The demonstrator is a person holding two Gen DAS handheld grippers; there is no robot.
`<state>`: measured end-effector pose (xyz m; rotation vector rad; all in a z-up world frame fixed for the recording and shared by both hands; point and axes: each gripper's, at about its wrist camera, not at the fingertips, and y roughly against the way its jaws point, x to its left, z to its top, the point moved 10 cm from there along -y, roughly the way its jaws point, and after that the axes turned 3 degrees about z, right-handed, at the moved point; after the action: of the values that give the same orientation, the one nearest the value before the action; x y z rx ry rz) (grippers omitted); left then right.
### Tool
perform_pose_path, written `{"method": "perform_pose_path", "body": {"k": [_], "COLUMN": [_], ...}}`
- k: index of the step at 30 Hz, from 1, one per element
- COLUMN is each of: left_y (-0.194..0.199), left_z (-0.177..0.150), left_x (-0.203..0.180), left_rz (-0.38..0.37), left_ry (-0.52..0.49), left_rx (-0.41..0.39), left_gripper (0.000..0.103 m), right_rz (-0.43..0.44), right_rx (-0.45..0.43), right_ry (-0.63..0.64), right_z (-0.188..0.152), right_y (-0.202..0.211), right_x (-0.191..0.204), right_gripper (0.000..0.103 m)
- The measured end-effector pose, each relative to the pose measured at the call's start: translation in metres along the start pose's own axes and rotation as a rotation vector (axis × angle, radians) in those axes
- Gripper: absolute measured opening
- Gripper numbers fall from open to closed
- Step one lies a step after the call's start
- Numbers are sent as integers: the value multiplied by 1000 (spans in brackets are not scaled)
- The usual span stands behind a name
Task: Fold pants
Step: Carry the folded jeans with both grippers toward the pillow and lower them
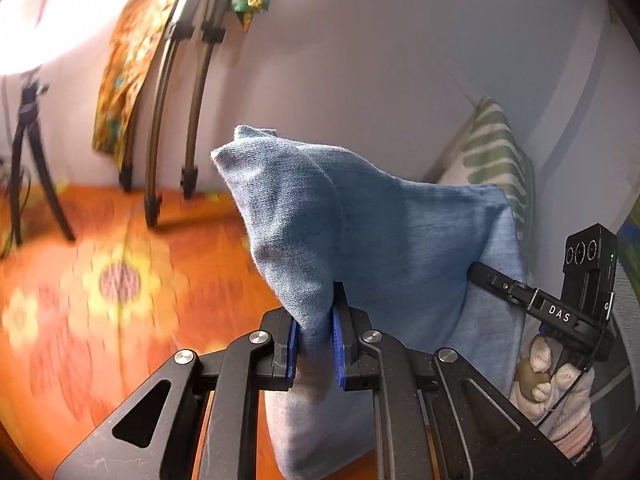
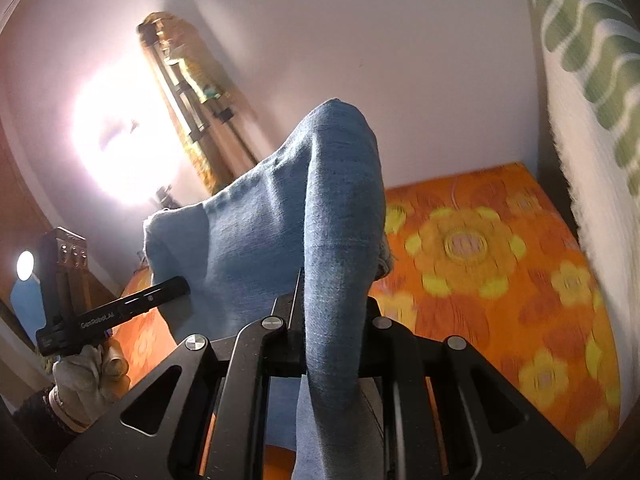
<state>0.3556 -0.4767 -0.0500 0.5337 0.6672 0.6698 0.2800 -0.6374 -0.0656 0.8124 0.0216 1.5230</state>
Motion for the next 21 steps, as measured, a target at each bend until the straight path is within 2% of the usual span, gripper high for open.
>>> {"method": "perform_pose_path", "body": {"k": [4, 9, 15, 21], "left_y": [-36, -80, -129, -152], "left_z": [30, 48, 49, 40], "left_x": [15, 39, 65, 74], "left_rz": [29, 58, 102, 132], "left_ry": [-22, -14, -22, -49], "left_rx": [-11, -8, 19, 50], "left_gripper": [12, 12, 12, 14], "right_rz": [5, 1, -24, -56], "right_rx": [-12, 8, 75, 139], "right_ry": [-26, -25, -13, 35], "right_z": [32, 56, 64, 59], "right_y": [-43, -93, -156, -194], "right_x": [-20, -40, -69, -87], "right_gripper": [14, 14, 13, 13]}}
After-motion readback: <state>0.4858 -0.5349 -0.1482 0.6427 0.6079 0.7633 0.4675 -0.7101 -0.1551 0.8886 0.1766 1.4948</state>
